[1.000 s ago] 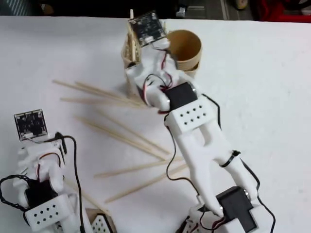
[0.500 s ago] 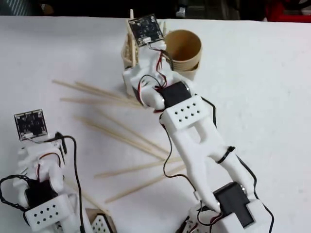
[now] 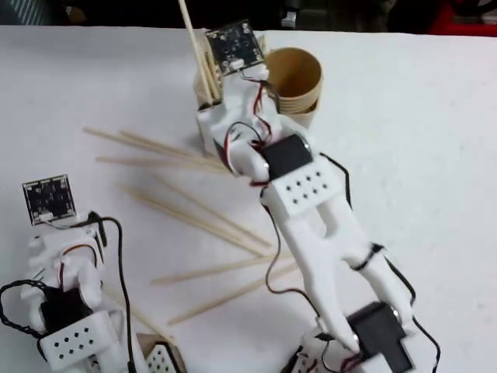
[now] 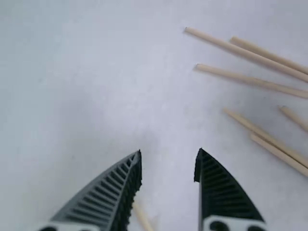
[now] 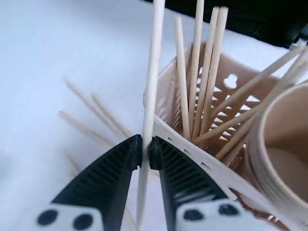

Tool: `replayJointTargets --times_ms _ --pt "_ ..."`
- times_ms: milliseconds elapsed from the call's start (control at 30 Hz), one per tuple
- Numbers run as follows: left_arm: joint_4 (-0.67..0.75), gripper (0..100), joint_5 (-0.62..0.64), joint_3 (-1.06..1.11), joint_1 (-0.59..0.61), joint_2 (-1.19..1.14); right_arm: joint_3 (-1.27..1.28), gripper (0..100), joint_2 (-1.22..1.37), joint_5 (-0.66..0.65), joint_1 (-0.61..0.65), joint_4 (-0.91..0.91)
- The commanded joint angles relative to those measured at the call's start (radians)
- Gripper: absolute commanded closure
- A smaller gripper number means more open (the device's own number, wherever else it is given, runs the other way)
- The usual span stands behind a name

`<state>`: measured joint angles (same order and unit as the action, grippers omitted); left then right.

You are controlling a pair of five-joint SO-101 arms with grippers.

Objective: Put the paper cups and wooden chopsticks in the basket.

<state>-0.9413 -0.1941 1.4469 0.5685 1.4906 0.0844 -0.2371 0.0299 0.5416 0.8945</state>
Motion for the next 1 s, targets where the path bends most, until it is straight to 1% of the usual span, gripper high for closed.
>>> replayJointTargets --times_ms 0,67,167,367,500,600,733,833,967 --pt "0.023 81 0.005 -0.005 0.004 0.015 -0.017 98.1 -0.127 -0.008 0.004 0.001" --pt "0.023 81 0.005 -0.005 0.004 0.015 -0.017 98.1 -0.162 -0.008 0.001 -0.016" --pt "0.023 81 0.005 -0.005 0.004 0.015 -0.011 98.1 -0.183 -0.008 -0.004 -0.091" --pt "0.023 81 0.005 -0.005 0.004 0.015 -0.009 98.1 -0.127 -0.014 -0.004 -0.314" --pt "0.023 81 0.005 -0.005 0.004 0.015 0.003 98.1 -0.061 -0.014 -0.038 -0.469" --pt "0.023 81 0.005 -0.005 0.004 0.015 0.068 98.1 -0.019 -0.028 -0.065 -0.613" --pt "0.023 81 0.005 -0.005 0.004 0.015 0.215 98.1 0.008 -0.114 -0.074 -0.839" --pt "0.023 81 0.005 -0.005 0.004 0.015 0.311 98.1 0.018 -0.127 -0.088 -0.986" --pt "0.023 81 0.005 -0.005 0.004 0.015 0.358 98.1 0.059 -0.129 -0.117 -1.059"
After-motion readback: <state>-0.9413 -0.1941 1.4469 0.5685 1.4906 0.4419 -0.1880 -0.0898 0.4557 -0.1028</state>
